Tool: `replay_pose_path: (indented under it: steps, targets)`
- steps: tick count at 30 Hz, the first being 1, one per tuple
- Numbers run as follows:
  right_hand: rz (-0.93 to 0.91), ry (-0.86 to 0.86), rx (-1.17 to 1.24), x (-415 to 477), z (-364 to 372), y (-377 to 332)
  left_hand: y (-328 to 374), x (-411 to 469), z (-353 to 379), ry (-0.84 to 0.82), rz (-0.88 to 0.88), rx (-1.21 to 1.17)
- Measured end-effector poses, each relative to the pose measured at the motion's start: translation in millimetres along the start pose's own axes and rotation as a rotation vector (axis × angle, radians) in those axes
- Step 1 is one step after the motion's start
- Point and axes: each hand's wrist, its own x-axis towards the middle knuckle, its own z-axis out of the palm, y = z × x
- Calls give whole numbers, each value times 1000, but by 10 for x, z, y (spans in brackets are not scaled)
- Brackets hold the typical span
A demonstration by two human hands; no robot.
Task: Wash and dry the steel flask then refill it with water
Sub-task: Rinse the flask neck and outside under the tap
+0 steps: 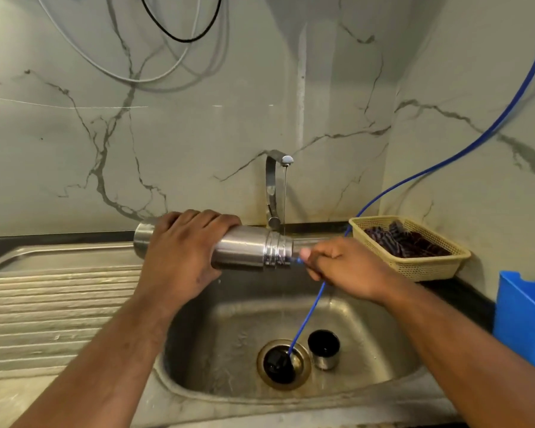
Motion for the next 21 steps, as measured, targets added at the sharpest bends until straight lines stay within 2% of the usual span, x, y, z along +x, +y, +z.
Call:
replay_pose_path:
  steps: [4, 8, 11, 15, 17, 21]
  targets:
    - [-47, 209, -346, -13, -342, 214, -207, -40, 15, -2, -140, -60]
    - [-116, 269, -432, -52, -361, 234, -211, -42, 53, -86, -148, -78]
    - [-217, 335, -405, -26, -251, 154, -221, -85, 100, -129, -161, -110]
    - [-234, 435, -477, -3, 31, 25, -152, -82, 144, -127, -165, -110]
    - [-245, 413, -517, 0, 92, 1, -135, -80, 175, -107, -156, -89]
    - [-197, 199, -415, 23, 256, -47, 30, -53, 215, -107, -28, -59]
